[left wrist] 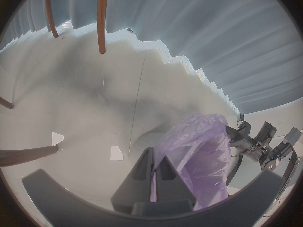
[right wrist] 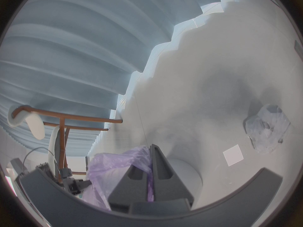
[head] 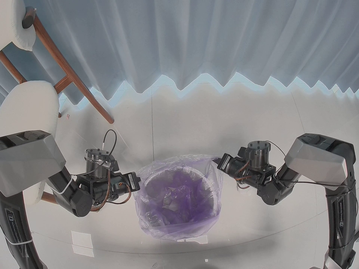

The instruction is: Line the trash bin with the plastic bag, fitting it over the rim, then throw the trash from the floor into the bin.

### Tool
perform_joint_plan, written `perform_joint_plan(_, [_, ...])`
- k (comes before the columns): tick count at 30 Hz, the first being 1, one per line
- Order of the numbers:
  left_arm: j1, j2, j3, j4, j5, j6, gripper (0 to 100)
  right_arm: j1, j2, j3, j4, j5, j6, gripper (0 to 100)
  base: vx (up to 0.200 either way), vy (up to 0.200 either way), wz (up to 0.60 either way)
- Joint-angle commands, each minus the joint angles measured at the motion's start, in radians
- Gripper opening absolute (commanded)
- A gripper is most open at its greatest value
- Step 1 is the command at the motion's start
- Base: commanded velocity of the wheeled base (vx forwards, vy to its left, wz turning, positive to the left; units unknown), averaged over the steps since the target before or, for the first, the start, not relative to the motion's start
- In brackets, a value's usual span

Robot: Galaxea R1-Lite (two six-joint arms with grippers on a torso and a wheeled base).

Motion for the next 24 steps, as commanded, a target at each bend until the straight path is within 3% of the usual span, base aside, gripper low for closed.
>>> perform_joint_plan(1, [0.001,0.014,-0.011,0.000,-0.011,-0.014,0,-0.019,-0.031,-0.096,0.078,0.010,0.032,0,0.000,0.000,0.00])
perform_joint_plan(6, [0.001,0.027,0.000,-0.002,-0.011,-0.029,0,-0.016,-0.034,-0.093,0.147,0.010,0.040,0,0.000,0.000,0.00])
perform_joint_plan(16, [0.000,0.027,0.087,-0.028,-0.011,-0.077,0,0.004,-0.031,0.028,0.142,0.005,0.030,0,0.000,0.000,0.00])
perform_joint_plan(24, [-0.010,0.011,0.197,-0.191,-0.010,-0.080,0,0.018,-0.034,0.131,0.061,-0.029,0.032,0,0.000,0.000,0.00])
